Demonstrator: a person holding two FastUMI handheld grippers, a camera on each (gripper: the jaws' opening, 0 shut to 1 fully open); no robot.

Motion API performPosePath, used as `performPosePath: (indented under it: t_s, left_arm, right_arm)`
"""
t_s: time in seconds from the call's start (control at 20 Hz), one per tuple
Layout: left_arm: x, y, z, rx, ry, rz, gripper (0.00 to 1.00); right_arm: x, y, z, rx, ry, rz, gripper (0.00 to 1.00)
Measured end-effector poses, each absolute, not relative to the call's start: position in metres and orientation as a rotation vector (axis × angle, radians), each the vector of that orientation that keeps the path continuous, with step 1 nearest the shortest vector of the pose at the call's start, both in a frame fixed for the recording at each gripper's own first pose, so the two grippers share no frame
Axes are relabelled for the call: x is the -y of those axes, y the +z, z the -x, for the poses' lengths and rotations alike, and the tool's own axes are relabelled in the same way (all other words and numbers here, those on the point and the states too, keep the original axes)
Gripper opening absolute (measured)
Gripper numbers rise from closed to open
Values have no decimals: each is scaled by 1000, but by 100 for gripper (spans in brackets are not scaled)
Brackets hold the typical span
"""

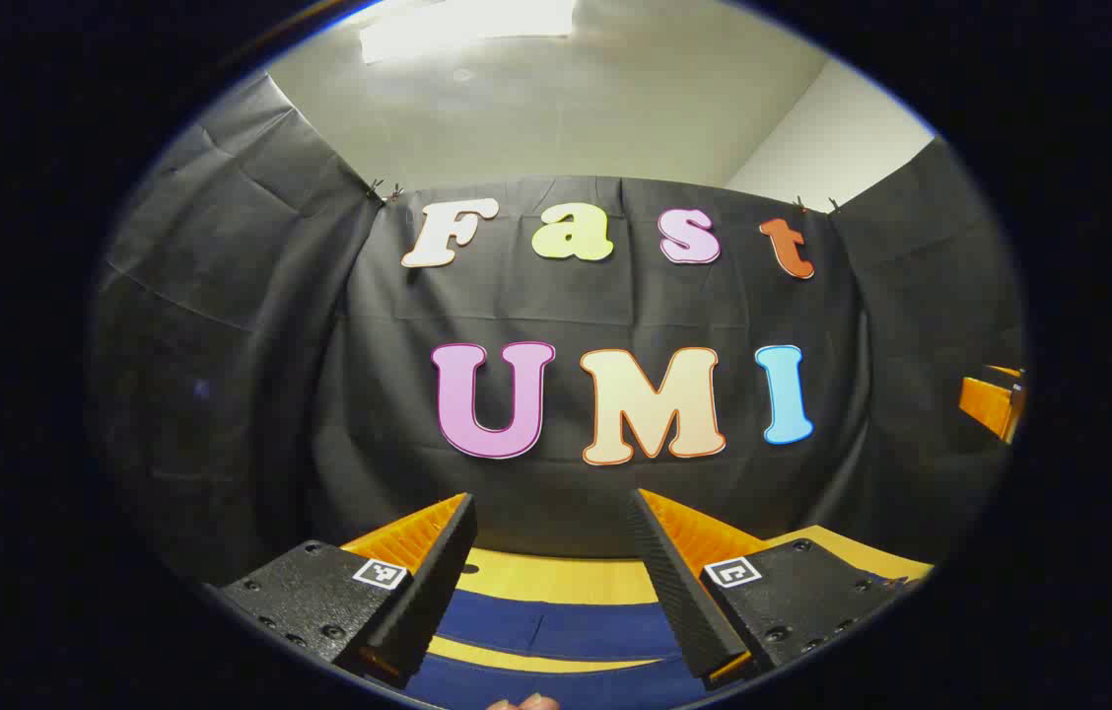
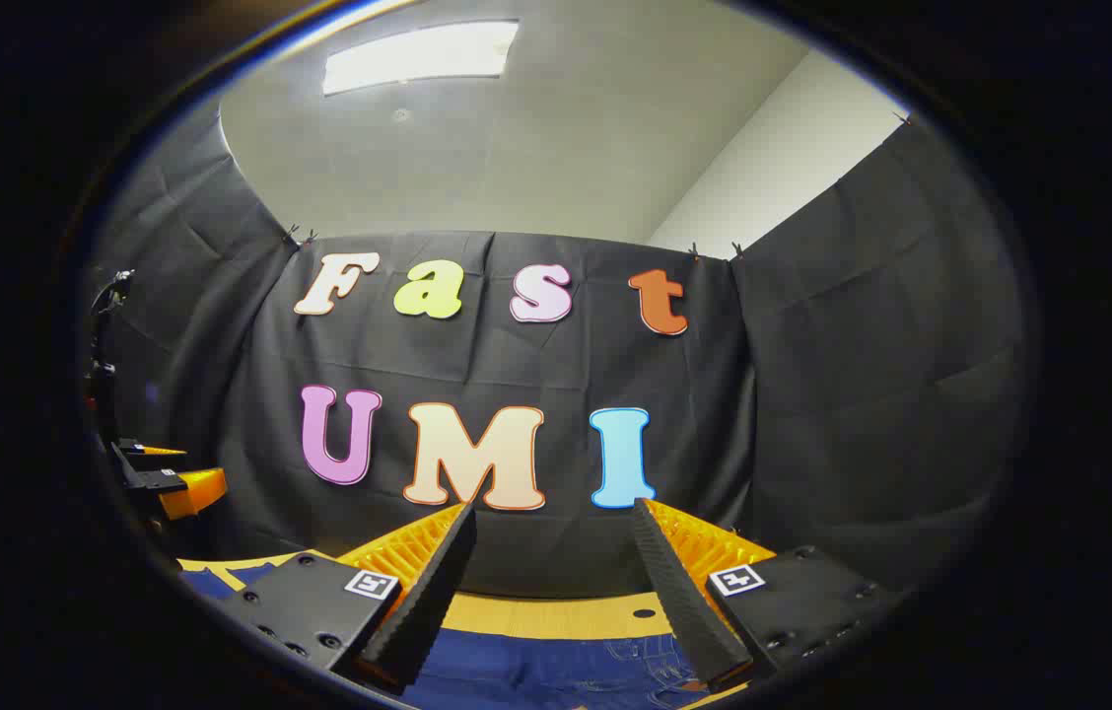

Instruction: Grasp the waist and the cuffs of the jeans and fold them to make the two legs overlap; first hold the waist and fold one-third of the jeans toward the cuffs, then hold the cuffs and fold the remaining one-third in the same direction to finish folding.

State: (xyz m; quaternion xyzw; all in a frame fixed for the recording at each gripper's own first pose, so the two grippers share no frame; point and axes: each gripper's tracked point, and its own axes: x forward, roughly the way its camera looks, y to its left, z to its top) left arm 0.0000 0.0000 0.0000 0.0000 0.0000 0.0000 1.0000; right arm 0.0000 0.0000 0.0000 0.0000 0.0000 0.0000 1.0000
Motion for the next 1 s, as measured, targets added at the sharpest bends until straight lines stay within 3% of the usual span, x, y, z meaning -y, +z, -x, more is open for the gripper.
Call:
performPosePath:
  t_s: [1.0]
  left_arm:
    - [18,-5,11,-14,47,-25,94]
  right_arm:
    - [31,-8,-5,-9,44,-20,98]
